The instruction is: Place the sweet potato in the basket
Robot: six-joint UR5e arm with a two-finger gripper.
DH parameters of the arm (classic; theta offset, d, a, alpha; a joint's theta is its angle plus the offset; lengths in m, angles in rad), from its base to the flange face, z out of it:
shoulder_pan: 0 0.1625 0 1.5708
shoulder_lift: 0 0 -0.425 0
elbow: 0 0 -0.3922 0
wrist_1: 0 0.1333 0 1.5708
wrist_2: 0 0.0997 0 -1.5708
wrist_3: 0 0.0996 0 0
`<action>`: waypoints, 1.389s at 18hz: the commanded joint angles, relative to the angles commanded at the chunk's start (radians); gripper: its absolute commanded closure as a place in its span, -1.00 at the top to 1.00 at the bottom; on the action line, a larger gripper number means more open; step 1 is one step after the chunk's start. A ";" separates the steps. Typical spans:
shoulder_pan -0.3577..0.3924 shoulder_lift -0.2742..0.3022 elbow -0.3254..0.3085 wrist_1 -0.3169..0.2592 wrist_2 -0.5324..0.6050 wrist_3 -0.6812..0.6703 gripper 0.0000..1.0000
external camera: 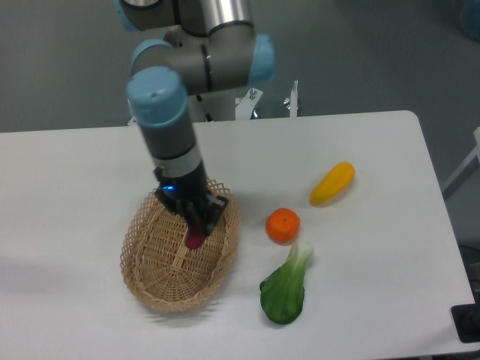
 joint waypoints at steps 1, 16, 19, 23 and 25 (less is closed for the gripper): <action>-0.014 -0.017 -0.002 0.020 0.031 -0.005 -0.68; -0.055 -0.118 -0.012 0.065 0.071 0.003 -0.60; -0.055 -0.117 -0.005 0.065 0.072 0.006 0.68; -0.049 -0.082 0.015 0.063 0.074 0.011 1.00; -0.023 -0.063 0.037 0.060 0.075 0.009 1.00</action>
